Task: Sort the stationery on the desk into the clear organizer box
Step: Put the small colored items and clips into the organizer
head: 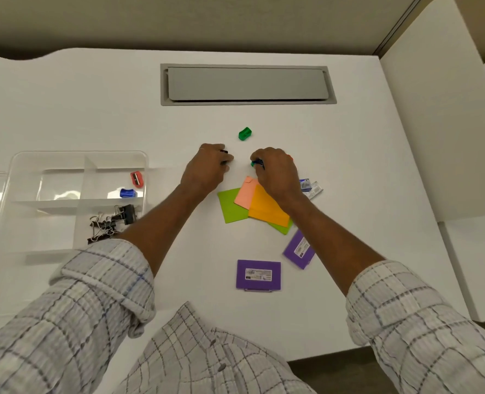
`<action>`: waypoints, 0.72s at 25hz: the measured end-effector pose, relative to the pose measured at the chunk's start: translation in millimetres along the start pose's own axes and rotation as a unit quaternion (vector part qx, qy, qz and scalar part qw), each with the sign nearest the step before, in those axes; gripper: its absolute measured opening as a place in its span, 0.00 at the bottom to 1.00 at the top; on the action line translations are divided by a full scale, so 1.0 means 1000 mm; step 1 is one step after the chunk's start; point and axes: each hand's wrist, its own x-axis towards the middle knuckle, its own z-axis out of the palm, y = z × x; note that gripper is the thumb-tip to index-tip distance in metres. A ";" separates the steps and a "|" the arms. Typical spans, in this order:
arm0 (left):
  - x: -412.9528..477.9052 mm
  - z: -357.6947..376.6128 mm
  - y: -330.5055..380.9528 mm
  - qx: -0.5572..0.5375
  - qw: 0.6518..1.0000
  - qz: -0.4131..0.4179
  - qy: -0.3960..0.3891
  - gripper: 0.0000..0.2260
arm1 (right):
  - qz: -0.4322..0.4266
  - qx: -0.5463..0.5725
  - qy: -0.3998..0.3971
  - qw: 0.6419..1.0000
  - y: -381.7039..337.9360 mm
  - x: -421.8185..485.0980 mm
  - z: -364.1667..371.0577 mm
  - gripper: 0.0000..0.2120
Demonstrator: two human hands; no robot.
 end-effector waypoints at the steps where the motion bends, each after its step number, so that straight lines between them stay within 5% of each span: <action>1: 0.000 0.001 -0.002 0.009 1.000 0.004 0.008 0.14 | -0.002 -0.003 0.004 1.000 0.000 0.001 0.000 0.12; 7: -0.012 -0.002 0.003 -0.180 0.977 -0.076 0.091 0.14 | 0.013 0.112 0.065 0.992 -0.015 -0.003 0.000 0.12; 12: -0.041 -0.015 0.005 -0.490 0.853 -0.155 0.093 0.14 | 0.055 0.201 0.069 0.976 -0.047 -0.006 -0.001 0.10; 15: -0.063 -0.033 -0.004 -0.533 0.828 -0.154 0.081 0.13 | 0.074 0.264 0.032 0.961 -0.071 -0.013 -0.003 0.09; 17: -0.084 -0.046 -0.015 -0.534 0.828 -0.145 0.089 0.13 | 0.149 0.409 -0.050 0.899 -0.088 -0.015 -0.004 0.08; 18: -0.097 -0.052 -0.021 -0.519 0.836 -0.147 0.095 0.14 | 0.195 0.505 -0.101 0.834 -0.097 -0.018 -0.006 0.08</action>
